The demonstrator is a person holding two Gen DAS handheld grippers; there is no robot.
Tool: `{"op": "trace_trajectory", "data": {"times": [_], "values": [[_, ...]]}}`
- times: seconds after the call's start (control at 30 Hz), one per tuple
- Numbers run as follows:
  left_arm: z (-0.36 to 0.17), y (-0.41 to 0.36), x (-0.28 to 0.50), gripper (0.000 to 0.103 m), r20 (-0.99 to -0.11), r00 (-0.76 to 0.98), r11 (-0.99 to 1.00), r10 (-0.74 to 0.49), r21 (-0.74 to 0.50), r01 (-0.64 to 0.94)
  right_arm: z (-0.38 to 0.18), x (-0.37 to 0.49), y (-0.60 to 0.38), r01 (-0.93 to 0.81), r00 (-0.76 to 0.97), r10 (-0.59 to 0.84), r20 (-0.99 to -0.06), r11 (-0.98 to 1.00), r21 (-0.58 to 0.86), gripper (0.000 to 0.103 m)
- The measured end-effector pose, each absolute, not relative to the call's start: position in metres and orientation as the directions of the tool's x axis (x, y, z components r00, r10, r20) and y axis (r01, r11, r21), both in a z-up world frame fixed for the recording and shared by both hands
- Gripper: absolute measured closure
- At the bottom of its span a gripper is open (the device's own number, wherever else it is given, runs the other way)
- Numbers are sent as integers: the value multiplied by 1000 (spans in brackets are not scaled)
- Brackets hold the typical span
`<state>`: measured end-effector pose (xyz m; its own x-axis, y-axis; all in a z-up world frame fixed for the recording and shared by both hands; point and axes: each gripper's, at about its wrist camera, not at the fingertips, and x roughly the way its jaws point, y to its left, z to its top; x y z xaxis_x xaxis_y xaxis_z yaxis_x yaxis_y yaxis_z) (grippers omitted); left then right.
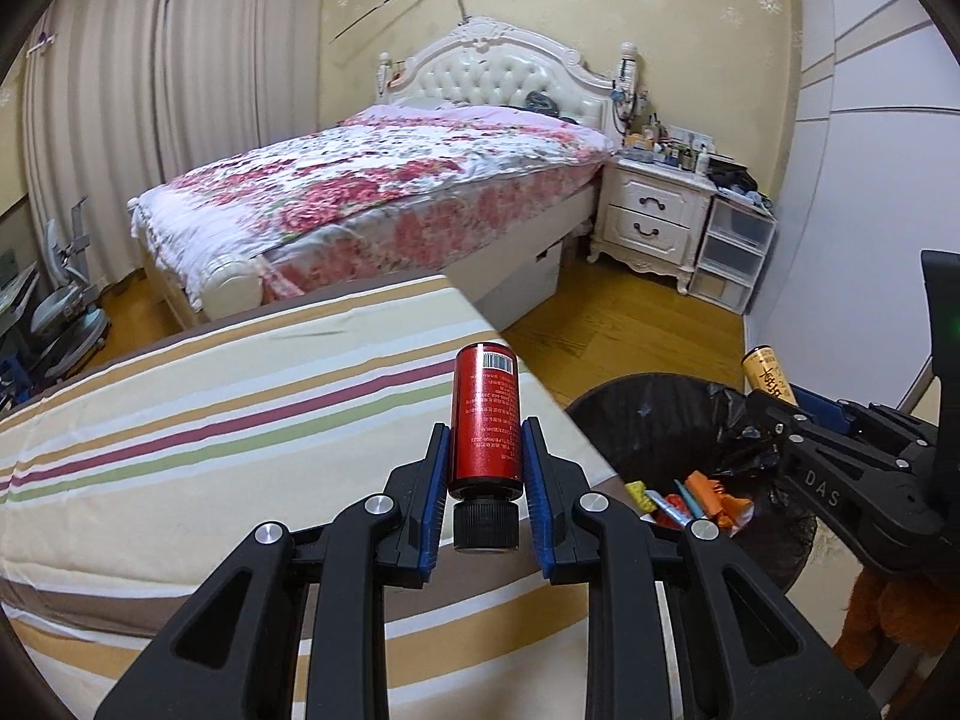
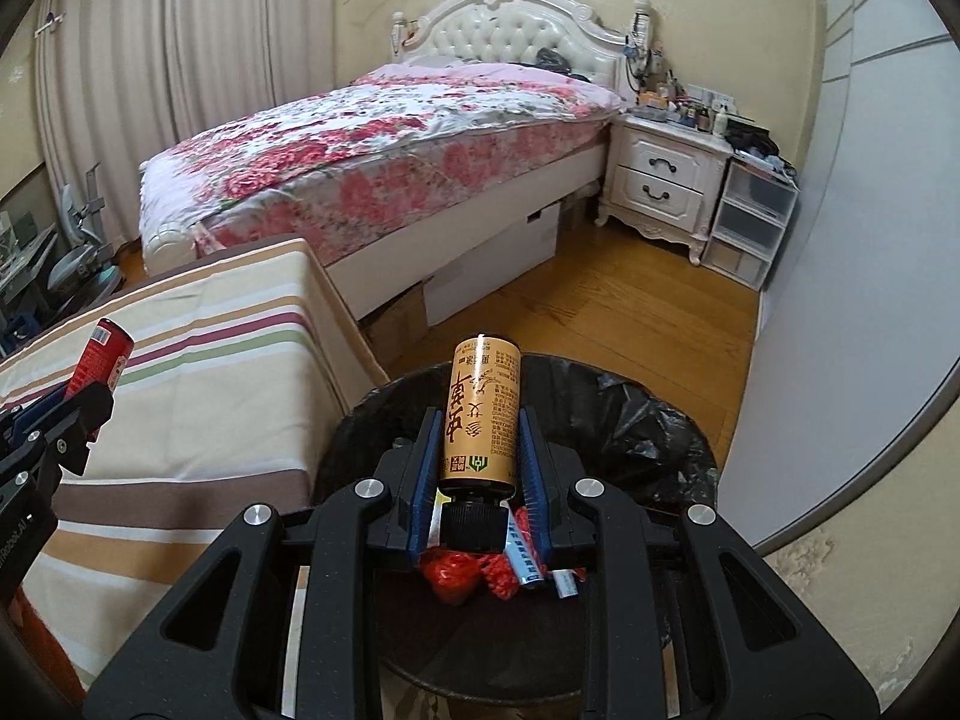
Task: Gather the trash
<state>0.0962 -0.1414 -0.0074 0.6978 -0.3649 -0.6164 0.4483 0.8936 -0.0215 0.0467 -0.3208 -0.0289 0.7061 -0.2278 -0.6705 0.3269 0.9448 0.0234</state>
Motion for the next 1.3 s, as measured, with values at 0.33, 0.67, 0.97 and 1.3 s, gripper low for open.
{"op": "trace_trajectory", "data": {"times": [0.33,0.67,0.97,1.3], "values": [[-21,-191,107,78,-634,670,865,-387,2,501,-44,51,-347,378,678,-258,-688,925,26,78],[-26,-198,110,52,-636,675,870,-374,11,493,-45,49,-352,403,674,-288,-681,915,12,73],[-18,-185,101,31,-615,703,888,-357,9,459,-35,38,-345,418,687,-322,-652,908,-7,48],[-9,-160,83,27,-601,732,912,-322,11,410,-26,14,-328,405,702,-317,-637,914,-8,40]]}}
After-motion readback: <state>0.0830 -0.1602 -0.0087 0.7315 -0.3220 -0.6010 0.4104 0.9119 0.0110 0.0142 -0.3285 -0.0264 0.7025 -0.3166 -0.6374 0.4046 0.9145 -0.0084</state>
